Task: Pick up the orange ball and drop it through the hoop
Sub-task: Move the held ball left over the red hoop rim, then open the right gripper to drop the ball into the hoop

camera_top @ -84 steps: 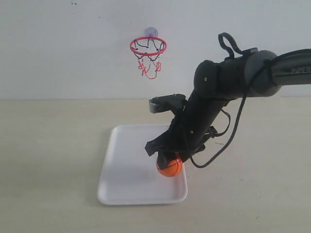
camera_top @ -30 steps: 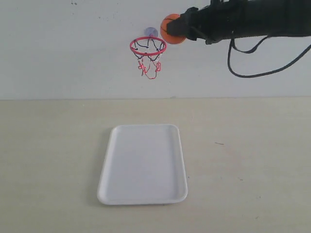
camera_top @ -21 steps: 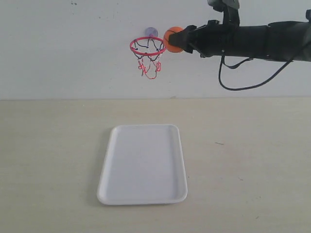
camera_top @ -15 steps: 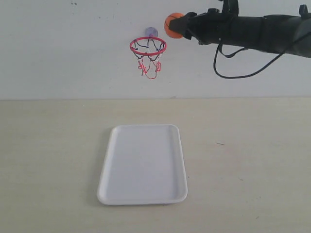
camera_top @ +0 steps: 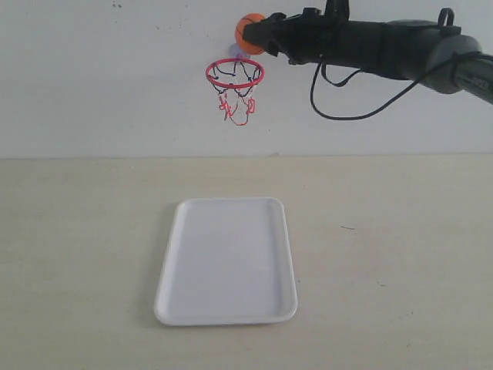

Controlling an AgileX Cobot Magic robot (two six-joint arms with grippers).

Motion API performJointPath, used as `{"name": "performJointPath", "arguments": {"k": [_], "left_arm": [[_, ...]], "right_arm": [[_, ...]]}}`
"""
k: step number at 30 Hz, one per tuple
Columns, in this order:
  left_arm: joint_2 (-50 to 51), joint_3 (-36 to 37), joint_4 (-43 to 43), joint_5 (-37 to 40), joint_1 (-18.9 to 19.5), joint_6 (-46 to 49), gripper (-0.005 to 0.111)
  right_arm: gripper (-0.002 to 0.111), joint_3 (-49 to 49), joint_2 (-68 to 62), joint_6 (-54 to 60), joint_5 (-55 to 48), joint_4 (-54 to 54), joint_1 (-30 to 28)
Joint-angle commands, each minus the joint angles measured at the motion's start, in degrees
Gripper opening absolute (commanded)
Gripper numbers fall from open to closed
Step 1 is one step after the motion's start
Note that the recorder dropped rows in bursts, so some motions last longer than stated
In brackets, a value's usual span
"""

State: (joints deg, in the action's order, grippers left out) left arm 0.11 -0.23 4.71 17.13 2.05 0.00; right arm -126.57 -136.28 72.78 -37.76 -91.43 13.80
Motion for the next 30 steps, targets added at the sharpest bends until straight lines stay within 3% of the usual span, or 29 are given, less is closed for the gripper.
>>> {"name": "performJointPath", "arguments": {"k": [1, 5, 25, 28, 30], "left_arm": [[-0.11, 0.23, 0.2, -0.63, 0.15, -0.39, 0.004], [-0.11, 0.23, 0.2, -0.63, 0.15, -0.39, 0.004], [-0.11, 0.23, 0.2, -0.63, 0.15, -0.39, 0.004], [-0.11, 0.23, 0.2, -0.63, 0.15, -0.39, 0.004], [-0.11, 0.23, 0.2, -0.63, 0.15, -0.39, 0.004]], "right_arm": [[0.0, -1.49, -1.11, -0.26, 3.83, 0.74, 2.05], [0.0, -1.49, -1.38, -0.25, 9.76, 0.74, 3.35], [0.002, -1.49, -2.2, -0.55, 16.91, 0.76, 5.25], [0.027, -1.49, -2.2, -1.84, 17.92, 0.76, 5.25], [0.051, -1.49, -2.2, -1.98, 18.19, 0.76, 5.25]]}}
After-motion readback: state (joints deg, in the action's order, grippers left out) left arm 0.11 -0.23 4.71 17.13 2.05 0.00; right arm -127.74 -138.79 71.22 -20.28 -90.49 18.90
